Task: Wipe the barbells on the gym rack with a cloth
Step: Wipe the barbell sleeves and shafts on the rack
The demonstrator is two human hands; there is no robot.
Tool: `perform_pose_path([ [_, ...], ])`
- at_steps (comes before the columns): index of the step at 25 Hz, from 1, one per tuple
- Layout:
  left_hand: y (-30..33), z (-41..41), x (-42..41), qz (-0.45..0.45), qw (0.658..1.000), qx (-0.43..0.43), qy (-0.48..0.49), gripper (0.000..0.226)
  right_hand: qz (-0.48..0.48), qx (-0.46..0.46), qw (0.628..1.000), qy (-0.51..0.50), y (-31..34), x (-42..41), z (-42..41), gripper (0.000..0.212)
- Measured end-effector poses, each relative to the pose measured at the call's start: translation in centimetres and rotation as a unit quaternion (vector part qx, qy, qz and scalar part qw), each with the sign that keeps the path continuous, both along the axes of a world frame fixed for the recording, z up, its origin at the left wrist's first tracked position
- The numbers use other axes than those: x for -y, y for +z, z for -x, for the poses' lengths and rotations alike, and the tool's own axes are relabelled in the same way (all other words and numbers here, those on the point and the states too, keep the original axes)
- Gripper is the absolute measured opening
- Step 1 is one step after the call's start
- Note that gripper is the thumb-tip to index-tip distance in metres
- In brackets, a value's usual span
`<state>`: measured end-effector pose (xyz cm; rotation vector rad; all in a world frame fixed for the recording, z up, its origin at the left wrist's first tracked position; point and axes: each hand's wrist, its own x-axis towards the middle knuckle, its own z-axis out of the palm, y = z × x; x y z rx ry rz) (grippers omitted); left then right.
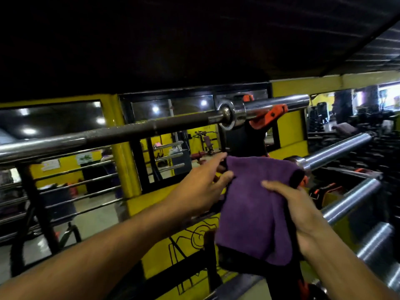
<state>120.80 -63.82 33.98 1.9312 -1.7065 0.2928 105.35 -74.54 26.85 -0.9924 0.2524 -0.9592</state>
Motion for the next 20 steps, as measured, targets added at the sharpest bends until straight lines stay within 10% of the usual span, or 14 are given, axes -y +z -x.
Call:
perform_pose_path([
  [5, -1.1, -3.0, -7.9, -0.238, 0.95, 0.164, -0.115, 0.072, 0.115, 0.0, 0.896, -0.429, 3.5, 0.3, 1.5, 0.035],
  [8, -1.6, -4.2, -10.4, -0.247, 0.933, 0.224, -0.132, 0.074, 0.32, -0.166, 0.844, -0.398, 3.0, 1.0, -1.0, 0.046],
  [12, -1.7, -4.6, -11.0, -0.221, 0.942, 0.214, -0.136, 0.072, 0.512, -0.521, 0.566, -0.382, 3.0, 4.5, -3.7, 0.046],
  [20, -1.6, -5.2, -10.5, -0.259, 0.922, 0.249, -0.145, 0.075, 0.49, -0.6, 0.546, -0.318, 4.5, 5.6, -5.4, 0.062],
])
